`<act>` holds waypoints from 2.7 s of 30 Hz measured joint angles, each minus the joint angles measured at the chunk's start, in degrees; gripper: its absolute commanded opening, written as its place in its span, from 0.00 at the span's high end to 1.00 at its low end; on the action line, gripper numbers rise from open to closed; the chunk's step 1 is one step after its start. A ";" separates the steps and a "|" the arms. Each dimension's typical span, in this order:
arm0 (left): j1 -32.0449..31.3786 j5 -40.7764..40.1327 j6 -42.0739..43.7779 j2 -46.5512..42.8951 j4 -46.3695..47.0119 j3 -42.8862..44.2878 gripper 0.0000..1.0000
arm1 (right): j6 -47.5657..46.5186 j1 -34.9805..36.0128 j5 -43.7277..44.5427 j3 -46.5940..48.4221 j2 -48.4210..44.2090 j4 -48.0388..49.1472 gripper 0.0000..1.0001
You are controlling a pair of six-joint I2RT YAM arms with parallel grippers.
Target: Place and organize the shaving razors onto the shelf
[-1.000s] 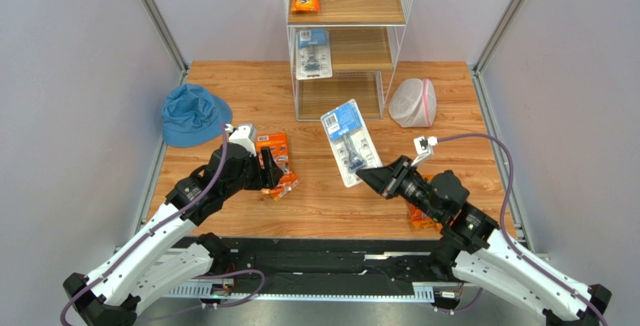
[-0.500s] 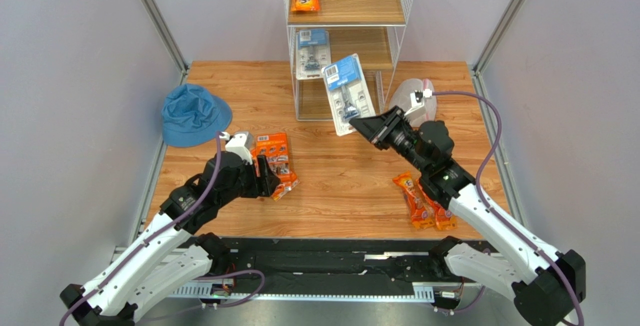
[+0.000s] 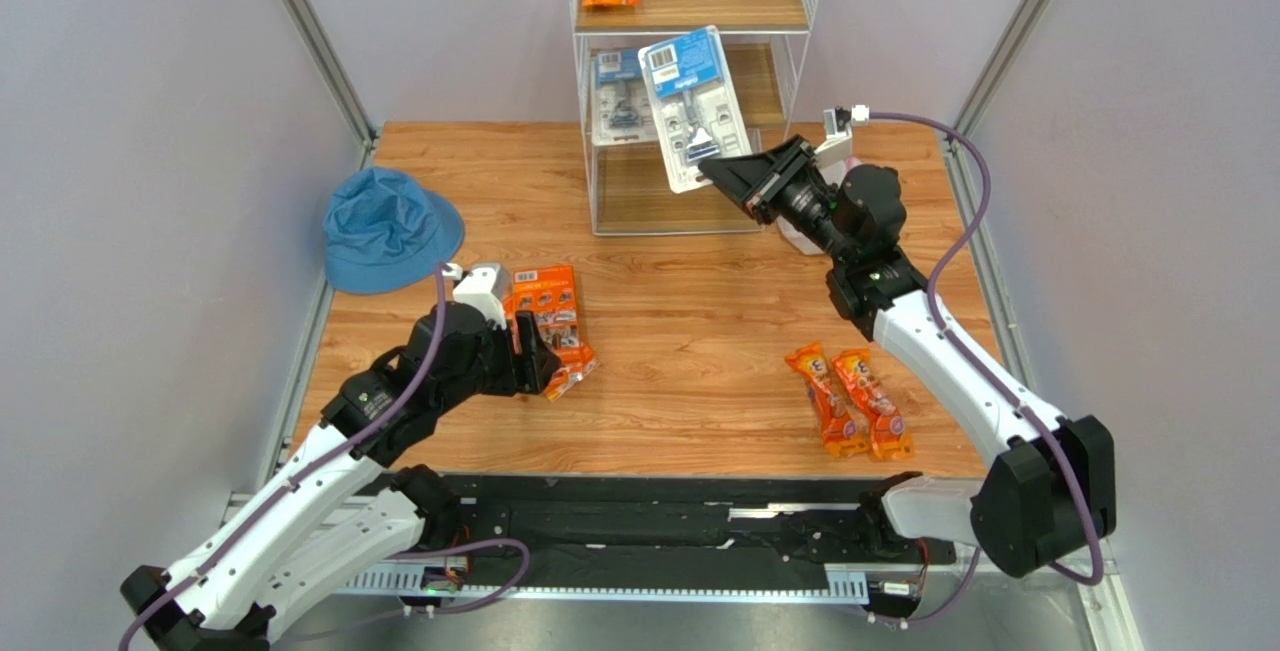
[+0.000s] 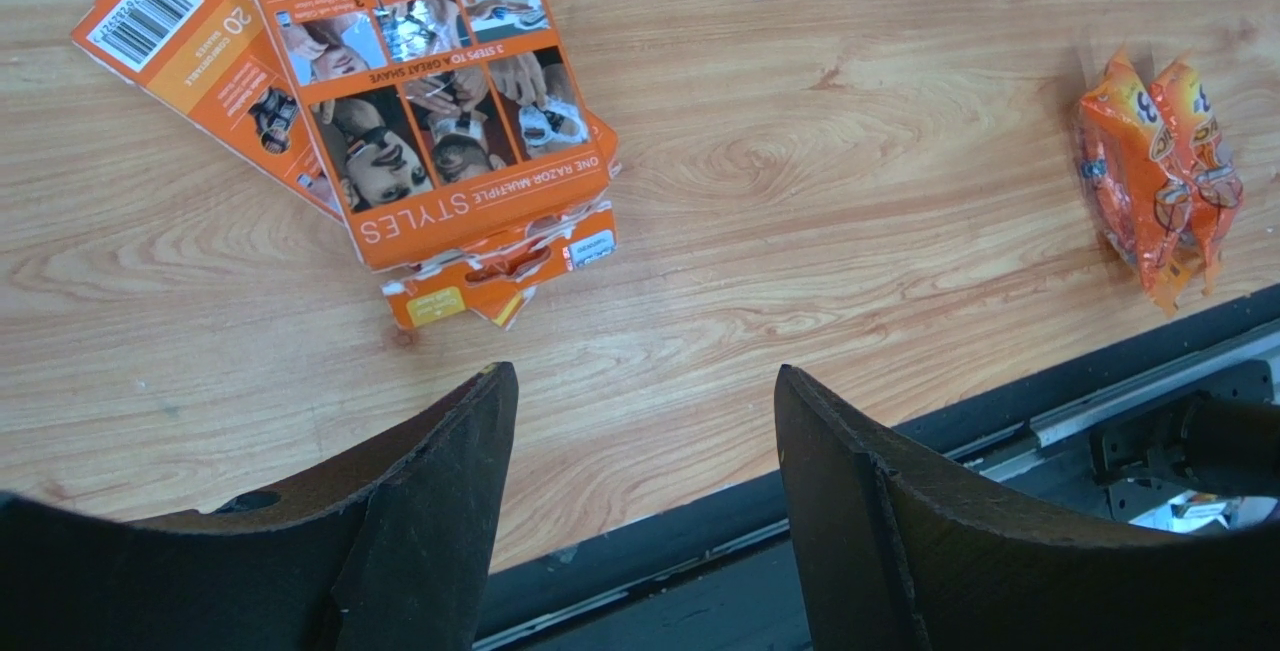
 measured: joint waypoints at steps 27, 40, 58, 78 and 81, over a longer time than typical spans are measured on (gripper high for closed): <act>0.00 -0.04 1.07 0.02 -1.09 -1.05 0.28 | 1.97 -0.13 -3.39 -7.28 -4.20 3.08 1.00; 0.00 -0.09 1.07 -0.35 -1.11 -1.07 0.28 | 3.48 0.37 -2.45 -8.28 3.58 7.02 1.00; 0.00 -0.04 1.09 -0.59 -1.11 -1.07 0.28 | 6.60 -0.09 4.79 1.95 16.00 12.31 1.00; 0.00 0.17 1.09 -1.09 -1.09 -1.64 0.29 | 9.68 -0.42 9.42 14.56 27.87 8.61 0.92; 0.00 0.31 1.07 -1.18 -1.09 -1.66 0.29 | 9.81 -0.42 10.29 15.65 28.65 7.43 0.90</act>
